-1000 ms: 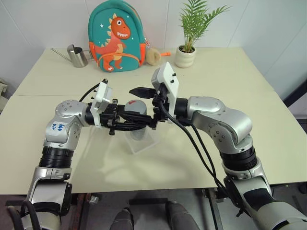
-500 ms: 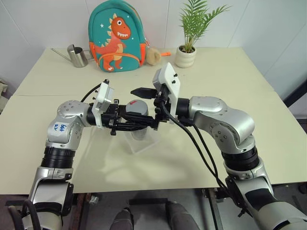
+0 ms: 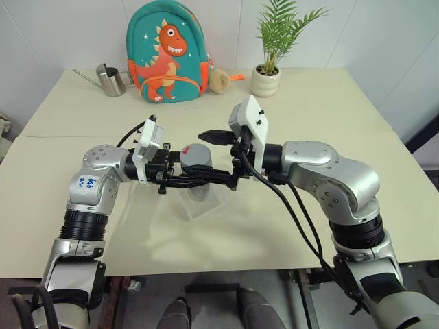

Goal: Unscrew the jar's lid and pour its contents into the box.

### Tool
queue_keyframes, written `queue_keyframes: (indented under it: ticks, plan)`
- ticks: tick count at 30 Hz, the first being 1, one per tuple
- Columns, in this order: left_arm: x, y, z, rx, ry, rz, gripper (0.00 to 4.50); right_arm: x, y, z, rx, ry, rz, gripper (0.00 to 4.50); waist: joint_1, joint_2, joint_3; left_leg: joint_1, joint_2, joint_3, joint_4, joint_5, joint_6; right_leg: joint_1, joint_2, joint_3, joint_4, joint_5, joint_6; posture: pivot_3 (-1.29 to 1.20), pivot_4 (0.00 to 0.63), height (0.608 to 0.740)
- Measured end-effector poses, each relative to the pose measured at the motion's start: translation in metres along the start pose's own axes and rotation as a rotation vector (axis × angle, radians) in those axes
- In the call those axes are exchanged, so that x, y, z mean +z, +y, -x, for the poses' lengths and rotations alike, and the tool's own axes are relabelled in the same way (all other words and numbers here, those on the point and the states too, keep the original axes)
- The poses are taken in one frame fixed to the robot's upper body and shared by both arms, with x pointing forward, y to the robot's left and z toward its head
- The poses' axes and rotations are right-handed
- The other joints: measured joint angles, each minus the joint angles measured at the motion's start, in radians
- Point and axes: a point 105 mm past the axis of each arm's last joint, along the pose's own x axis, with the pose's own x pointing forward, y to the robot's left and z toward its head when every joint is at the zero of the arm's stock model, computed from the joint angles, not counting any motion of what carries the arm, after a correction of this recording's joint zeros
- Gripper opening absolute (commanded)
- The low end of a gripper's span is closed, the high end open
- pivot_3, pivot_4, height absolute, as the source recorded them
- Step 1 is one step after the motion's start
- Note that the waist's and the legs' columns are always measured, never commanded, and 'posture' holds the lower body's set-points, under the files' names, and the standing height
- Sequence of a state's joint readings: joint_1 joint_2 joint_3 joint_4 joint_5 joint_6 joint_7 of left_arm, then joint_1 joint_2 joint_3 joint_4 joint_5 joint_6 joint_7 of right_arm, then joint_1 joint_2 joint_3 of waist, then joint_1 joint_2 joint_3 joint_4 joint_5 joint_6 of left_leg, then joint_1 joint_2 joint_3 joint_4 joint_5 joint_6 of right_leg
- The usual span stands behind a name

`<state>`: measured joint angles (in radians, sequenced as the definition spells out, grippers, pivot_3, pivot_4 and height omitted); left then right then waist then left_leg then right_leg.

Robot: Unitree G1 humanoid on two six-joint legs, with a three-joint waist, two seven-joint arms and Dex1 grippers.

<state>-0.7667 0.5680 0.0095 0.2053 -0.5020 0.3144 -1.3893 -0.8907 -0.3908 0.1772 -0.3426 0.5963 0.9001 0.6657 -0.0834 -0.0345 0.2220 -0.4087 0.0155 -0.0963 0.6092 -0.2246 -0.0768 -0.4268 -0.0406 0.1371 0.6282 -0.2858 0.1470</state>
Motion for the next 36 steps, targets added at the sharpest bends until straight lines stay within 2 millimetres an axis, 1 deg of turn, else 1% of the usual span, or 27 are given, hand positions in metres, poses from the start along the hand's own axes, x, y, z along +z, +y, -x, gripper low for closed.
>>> queue_keyframes:
  ticks: [17,22,36]
  plan:
    - [0.000,0.001,-0.001,-0.007,0.004,-0.011,2.03,0.001,0.000,0.011,-0.011,0.004,0.014,4.47,0.001,0.000,0.000,0.000,0.000,0.000,0.000,0.000,0.000,0.000,0.000,0.000,0.000,0.000,0.000,0.00,0.150,0.740]
    - [-0.001,0.002,0.000,-0.008,0.006,-0.012,2.03,-0.005,-0.001,0.015,-0.019,0.025,-0.002,4.47,0.000,0.000,0.000,0.000,0.000,0.000,0.000,0.000,0.000,0.000,0.000,0.000,0.000,0.000,0.000,0.00,0.150,0.740]
    - [-0.003,0.003,0.001,-0.009,0.014,-0.012,2.03,-0.007,0.004,0.025,-0.002,0.056,0.015,4.47,0.001,0.000,0.000,0.000,0.000,0.000,0.001,0.000,0.000,0.000,0.000,0.000,0.000,0.000,0.000,0.00,0.150,0.740]
